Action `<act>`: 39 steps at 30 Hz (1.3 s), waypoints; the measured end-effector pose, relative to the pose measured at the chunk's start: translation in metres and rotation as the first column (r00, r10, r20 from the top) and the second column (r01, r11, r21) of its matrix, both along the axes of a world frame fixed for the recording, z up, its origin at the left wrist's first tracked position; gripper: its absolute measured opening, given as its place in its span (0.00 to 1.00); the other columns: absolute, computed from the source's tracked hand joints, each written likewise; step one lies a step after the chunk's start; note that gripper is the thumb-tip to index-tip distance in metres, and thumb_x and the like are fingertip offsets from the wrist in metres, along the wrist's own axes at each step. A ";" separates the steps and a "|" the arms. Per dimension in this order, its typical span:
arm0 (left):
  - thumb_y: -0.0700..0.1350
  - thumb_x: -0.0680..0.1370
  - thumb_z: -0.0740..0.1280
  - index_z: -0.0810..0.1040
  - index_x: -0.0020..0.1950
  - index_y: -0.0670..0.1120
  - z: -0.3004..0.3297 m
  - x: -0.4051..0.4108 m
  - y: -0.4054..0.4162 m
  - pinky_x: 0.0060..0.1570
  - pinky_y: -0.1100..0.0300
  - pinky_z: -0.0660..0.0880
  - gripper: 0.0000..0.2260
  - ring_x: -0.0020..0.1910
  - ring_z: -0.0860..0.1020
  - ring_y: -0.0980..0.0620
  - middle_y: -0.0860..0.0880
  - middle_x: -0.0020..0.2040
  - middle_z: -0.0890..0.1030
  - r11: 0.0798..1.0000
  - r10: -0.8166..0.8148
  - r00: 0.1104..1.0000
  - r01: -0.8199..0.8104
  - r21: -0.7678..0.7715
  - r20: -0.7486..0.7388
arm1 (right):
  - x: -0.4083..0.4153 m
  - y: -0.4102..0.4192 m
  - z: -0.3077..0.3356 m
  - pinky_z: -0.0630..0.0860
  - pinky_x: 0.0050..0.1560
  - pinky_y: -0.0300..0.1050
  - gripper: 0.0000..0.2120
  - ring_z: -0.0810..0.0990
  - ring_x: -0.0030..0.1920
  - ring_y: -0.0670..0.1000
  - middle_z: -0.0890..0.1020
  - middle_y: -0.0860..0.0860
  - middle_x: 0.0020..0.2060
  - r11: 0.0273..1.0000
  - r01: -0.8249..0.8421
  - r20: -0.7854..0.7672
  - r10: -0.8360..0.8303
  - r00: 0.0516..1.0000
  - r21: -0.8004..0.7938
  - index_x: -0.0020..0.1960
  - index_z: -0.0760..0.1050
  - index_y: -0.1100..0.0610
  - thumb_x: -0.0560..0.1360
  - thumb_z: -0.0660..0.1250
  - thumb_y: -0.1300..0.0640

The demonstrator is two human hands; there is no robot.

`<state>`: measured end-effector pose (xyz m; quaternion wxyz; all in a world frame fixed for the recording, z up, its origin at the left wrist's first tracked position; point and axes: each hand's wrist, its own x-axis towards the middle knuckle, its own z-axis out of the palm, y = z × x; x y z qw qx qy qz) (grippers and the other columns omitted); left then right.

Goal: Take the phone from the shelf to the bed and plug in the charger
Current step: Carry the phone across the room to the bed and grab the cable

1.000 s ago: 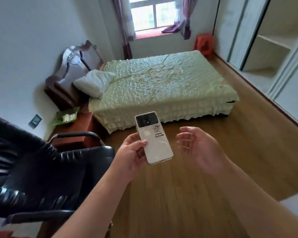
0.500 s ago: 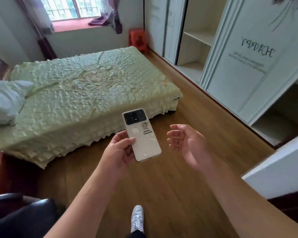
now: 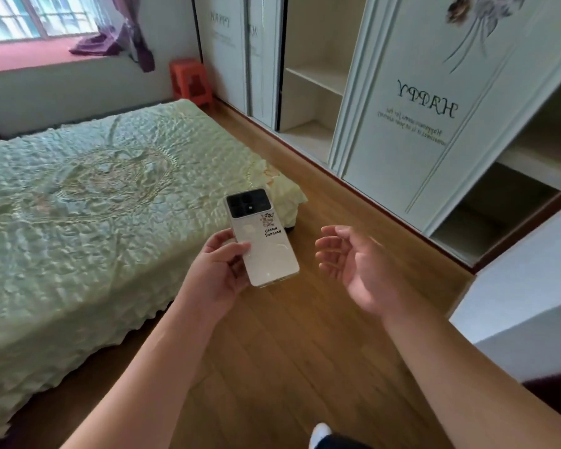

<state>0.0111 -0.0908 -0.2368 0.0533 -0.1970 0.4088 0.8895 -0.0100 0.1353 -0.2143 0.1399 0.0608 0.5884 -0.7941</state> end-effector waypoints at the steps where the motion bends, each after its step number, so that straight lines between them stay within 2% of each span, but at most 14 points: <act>1: 0.31 0.74 0.66 0.75 0.54 0.45 0.000 -0.015 0.000 0.31 0.52 0.82 0.13 0.40 0.84 0.45 0.40 0.50 0.84 1.000 -0.005 1.000 0.005 0.003 0.004 | -0.011 0.000 -0.001 0.77 0.44 0.48 0.12 0.80 0.42 0.53 0.83 0.54 0.41 1.000 0.009 0.000 -0.009 1.000 -0.005 0.55 0.78 0.60 0.77 0.62 0.56; 4: 0.31 0.74 0.66 0.75 0.55 0.45 -0.004 -0.060 0.006 0.33 0.52 0.82 0.13 0.41 0.84 0.44 0.40 0.52 0.84 0.999 -0.034 0.999 0.033 0.011 0.019 | -0.046 0.008 -0.006 0.77 0.43 0.47 0.11 0.81 0.41 0.52 0.83 0.53 0.40 0.999 0.040 0.010 -0.040 0.999 -0.025 0.55 0.78 0.60 0.77 0.63 0.55; 7: 0.31 0.74 0.66 0.76 0.52 0.46 -0.011 -0.108 0.018 0.32 0.52 0.81 0.12 0.41 0.85 0.45 0.41 0.49 0.86 0.998 -0.060 0.998 0.060 0.017 0.027 | -0.088 0.020 -0.015 0.78 0.43 0.48 0.11 0.82 0.42 0.52 0.84 0.53 0.41 0.996 0.073 0.023 -0.072 0.997 -0.060 0.54 0.79 0.59 0.76 0.64 0.55; 11: 0.31 0.74 0.66 0.76 0.52 0.46 -0.016 -0.181 0.041 0.27 0.55 0.79 0.12 0.34 0.85 0.47 0.41 0.45 0.86 0.998 -0.066 0.996 0.066 0.005 0.059 | -0.160 0.040 -0.026 0.78 0.43 0.47 0.12 0.82 0.41 0.51 0.84 0.52 0.40 0.991 0.074 0.032 -0.070 0.997 -0.110 0.54 0.79 0.59 0.74 0.65 0.53; 14: 0.30 0.73 0.65 0.75 0.51 0.45 -0.013 -0.243 0.061 0.26 0.56 0.79 0.12 0.30 0.84 0.49 0.42 0.42 0.87 0.998 -0.058 0.996 0.060 -0.027 0.069 | -0.225 0.061 -0.029 0.79 0.43 0.47 0.12 0.82 0.41 0.50 0.84 0.52 0.40 0.987 0.070 0.036 -0.066 0.997 -0.146 0.52 0.80 0.57 0.73 0.66 0.52; 18: 0.31 0.73 0.66 0.75 0.52 0.44 -0.002 -0.318 0.086 0.31 0.51 0.81 0.12 0.39 0.85 0.44 0.39 0.47 0.86 0.995 -0.073 0.995 0.078 -0.060 0.071 | -0.301 0.086 -0.024 0.78 0.45 0.48 0.13 0.82 0.42 0.51 0.83 0.52 0.40 0.984 0.068 0.046 -0.062 0.997 -0.164 0.53 0.79 0.57 0.73 0.66 0.51; 29: 0.30 0.75 0.63 0.74 0.53 0.42 0.018 -0.499 0.163 0.25 0.58 0.78 0.10 0.30 0.84 0.49 0.38 0.50 0.82 0.990 -0.122 0.992 0.124 -0.068 0.039 | -0.469 0.153 -0.005 0.75 0.46 0.50 0.13 0.80 0.43 0.52 0.83 0.53 0.41 0.986 0.124 0.006 -0.124 0.992 -0.115 0.54 0.78 0.59 0.75 0.64 0.52; 36: 0.32 0.75 0.65 0.75 0.57 0.42 -0.006 -0.617 0.190 0.29 0.56 0.79 0.12 0.37 0.85 0.46 0.37 0.54 0.82 0.972 -0.224 0.974 0.227 -0.068 0.038 | -0.569 0.179 -0.019 0.74 0.47 0.51 0.16 0.79 0.44 0.54 0.82 0.55 0.43 0.978 0.188 0.025 -0.186 0.982 -0.094 0.57 0.77 0.61 0.75 0.64 0.52; 39: 0.33 0.74 0.66 0.76 0.56 0.43 -0.025 -0.681 0.195 0.29 0.55 0.79 0.12 0.36 0.84 0.46 0.38 0.50 0.84 0.962 -0.258 0.965 0.261 -0.082 0.044 | -0.627 0.189 -0.029 0.74 0.45 0.50 0.15 0.79 0.42 0.52 0.82 0.53 0.41 0.972 0.216 0.028 -0.214 0.976 -0.092 0.55 0.78 0.60 0.74 0.64 0.51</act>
